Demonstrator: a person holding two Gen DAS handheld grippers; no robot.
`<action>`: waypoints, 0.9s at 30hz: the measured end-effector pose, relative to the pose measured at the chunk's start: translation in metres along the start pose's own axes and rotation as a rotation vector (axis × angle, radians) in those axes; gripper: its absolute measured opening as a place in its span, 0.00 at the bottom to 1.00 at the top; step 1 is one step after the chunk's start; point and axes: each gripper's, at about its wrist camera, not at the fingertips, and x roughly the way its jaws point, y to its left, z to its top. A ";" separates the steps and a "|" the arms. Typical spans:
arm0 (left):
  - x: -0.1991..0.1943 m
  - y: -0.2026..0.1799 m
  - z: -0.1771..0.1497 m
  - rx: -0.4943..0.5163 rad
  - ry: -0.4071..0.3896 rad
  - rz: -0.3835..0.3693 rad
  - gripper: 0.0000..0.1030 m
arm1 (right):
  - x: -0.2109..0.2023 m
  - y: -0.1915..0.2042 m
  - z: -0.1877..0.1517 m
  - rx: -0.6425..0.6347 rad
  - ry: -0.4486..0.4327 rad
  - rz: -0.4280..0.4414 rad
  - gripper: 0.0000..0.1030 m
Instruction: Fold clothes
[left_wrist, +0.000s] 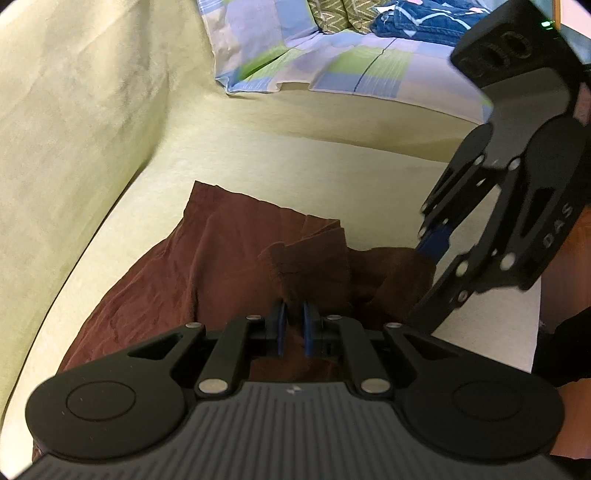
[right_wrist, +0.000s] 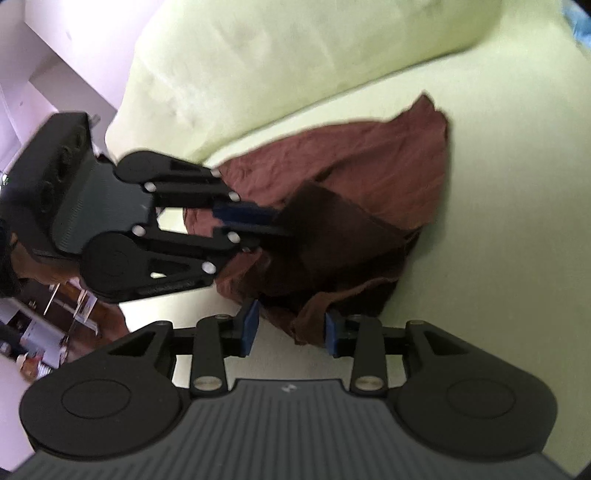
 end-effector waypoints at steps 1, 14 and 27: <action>0.000 -0.001 0.000 0.007 -0.003 -0.003 0.10 | 0.003 -0.001 0.002 -0.014 0.023 0.013 0.33; -0.005 -0.036 -0.002 0.151 -0.037 -0.061 0.10 | 0.005 -0.048 0.030 -0.008 0.360 0.209 0.01; 0.007 -0.074 -0.003 0.175 -0.024 -0.155 0.10 | 0.011 -0.067 0.042 0.047 0.475 0.177 0.01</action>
